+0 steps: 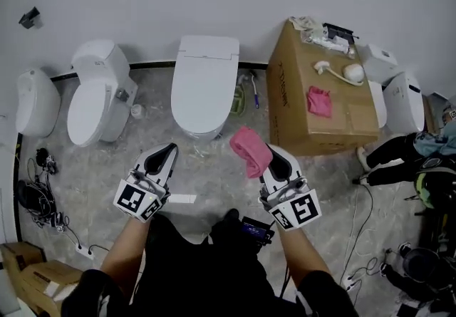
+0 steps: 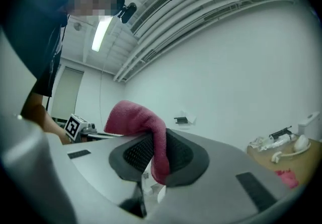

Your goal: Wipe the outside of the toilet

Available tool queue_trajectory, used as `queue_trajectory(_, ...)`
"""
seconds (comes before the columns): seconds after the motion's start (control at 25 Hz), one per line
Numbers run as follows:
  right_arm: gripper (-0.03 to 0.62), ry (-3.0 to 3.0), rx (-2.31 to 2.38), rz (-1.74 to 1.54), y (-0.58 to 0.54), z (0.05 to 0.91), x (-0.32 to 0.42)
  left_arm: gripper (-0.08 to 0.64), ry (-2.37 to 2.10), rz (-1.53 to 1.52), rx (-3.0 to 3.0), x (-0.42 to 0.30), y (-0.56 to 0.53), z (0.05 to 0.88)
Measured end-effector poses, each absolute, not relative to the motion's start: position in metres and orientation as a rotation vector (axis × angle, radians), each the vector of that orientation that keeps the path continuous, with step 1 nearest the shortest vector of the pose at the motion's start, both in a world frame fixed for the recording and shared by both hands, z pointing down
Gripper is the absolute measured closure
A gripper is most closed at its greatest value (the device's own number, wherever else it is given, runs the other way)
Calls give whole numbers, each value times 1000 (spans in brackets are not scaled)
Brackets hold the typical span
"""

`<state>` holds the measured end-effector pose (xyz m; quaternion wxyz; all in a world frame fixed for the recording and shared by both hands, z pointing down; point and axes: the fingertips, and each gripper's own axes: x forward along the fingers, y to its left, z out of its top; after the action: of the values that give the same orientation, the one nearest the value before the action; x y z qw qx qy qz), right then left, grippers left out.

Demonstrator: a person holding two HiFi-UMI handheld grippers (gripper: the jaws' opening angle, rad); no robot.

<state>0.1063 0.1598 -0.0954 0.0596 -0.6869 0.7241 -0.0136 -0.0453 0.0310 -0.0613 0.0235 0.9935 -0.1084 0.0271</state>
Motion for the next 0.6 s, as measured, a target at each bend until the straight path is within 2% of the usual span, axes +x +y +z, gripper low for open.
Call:
queue_trajectory(0.28, 520, 2217, -2035, -146, 207, -116, 101, 541, -406, -40, 3094, -55, 71, -144)
queue_trajectory(0.6, 520, 2166, -2055, -92, 229, -130, 97, 541, -230, -113, 3024, -76, 94, -155)
